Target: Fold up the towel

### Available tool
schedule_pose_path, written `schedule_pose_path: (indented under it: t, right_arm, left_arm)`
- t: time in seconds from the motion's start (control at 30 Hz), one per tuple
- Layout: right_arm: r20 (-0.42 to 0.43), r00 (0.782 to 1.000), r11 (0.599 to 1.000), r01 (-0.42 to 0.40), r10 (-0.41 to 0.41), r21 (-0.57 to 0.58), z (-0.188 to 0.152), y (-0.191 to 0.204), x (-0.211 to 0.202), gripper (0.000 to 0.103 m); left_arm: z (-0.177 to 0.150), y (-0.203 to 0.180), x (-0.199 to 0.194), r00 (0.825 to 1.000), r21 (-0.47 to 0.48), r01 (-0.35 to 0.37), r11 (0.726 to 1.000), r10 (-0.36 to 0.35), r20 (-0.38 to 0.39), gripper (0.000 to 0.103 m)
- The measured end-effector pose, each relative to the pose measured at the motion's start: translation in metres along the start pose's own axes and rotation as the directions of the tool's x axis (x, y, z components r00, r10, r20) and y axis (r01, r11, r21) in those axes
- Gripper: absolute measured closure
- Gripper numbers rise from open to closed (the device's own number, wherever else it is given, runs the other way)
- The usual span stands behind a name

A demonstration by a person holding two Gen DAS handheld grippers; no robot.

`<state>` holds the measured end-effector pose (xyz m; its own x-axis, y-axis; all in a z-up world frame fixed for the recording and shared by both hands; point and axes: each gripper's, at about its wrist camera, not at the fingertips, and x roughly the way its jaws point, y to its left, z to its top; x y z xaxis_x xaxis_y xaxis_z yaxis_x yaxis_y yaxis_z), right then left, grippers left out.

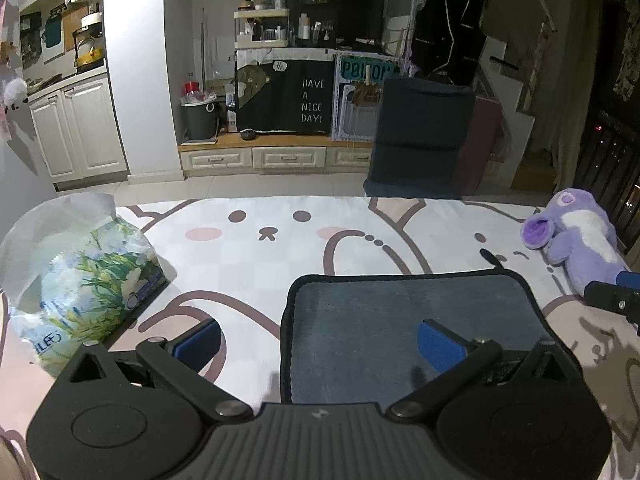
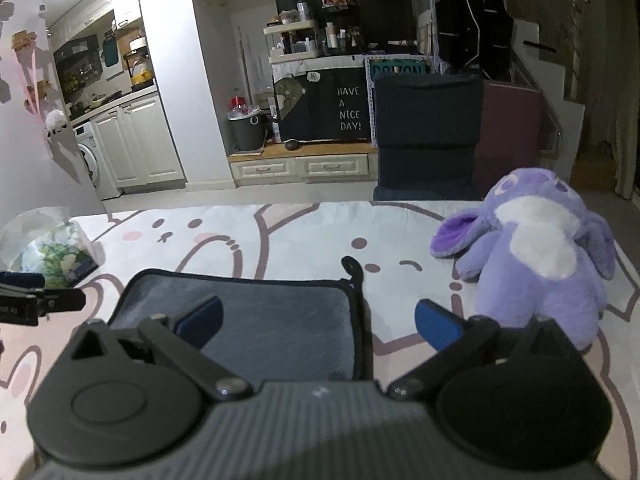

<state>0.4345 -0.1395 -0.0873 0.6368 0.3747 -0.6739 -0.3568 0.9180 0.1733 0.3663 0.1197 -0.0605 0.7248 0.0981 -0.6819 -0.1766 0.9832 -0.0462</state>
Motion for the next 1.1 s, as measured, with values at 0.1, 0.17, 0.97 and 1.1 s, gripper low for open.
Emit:
schedule_pose_path:
  t: [0.1,0.17,0.97,1.1]
  right_arm:
    - [0.006,1.000,1.000,0.001,-0.001,-0.007,-0.001,0.003,-0.011,0.000]
    - [0.009,1.000,1.000,-0.001,0.001,-0.008,-0.002,0.006,-0.019,0.000]
    - [0.038,0.999,1.000,-0.029,0.029,-0.008,-0.019,0.029,-0.121,0.000]
    - [0.049,0.998,0.999,-0.031,0.032,-0.006,-0.024,0.032,-0.136,0.000]
  left_arm:
    - [-0.001,-0.002,-0.011,1.000,-0.001,0.002,1.000,-0.002,0.008,0.000]
    - [-0.003,-0.003,-0.019,1.000,-0.001,0.004,1.000,-0.003,0.012,0.000]
    - [-0.025,-0.023,-0.122,0.997,0.019,0.036,0.999,-0.037,0.062,0.000]
    - [-0.030,-0.026,-0.140,0.996,0.020,0.048,0.999,-0.050,0.072,0.000]
